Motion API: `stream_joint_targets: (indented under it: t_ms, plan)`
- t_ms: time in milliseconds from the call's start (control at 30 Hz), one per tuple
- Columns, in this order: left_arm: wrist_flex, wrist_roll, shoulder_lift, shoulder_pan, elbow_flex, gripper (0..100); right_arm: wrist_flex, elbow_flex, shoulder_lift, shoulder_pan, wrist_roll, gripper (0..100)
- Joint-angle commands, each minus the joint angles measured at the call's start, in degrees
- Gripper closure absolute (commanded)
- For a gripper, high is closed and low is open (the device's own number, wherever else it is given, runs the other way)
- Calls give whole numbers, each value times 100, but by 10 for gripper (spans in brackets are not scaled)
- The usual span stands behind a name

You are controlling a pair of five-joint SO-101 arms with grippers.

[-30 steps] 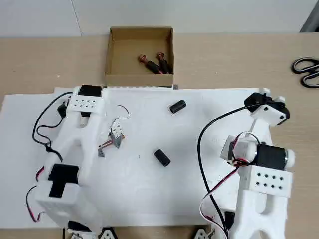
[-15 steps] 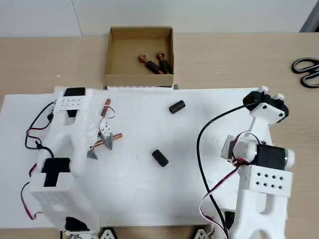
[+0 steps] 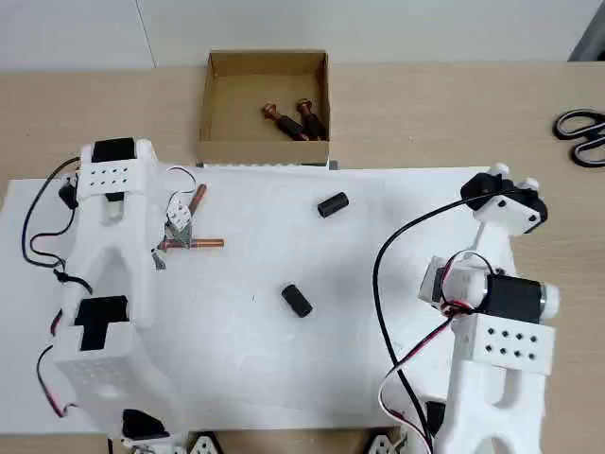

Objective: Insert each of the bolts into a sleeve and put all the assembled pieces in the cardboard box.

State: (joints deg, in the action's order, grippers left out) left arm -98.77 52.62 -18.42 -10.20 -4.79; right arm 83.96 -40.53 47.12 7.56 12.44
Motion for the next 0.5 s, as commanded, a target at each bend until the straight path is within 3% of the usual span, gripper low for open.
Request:
stream_joint_targets:
  t_ms: [0,467]
  plan:
    - [-167,26,510,26,-198,823,-119,53,48,-31,-53,996]
    - [413,35,44,26,-224,822,-119,44,40,-31,-53,996]
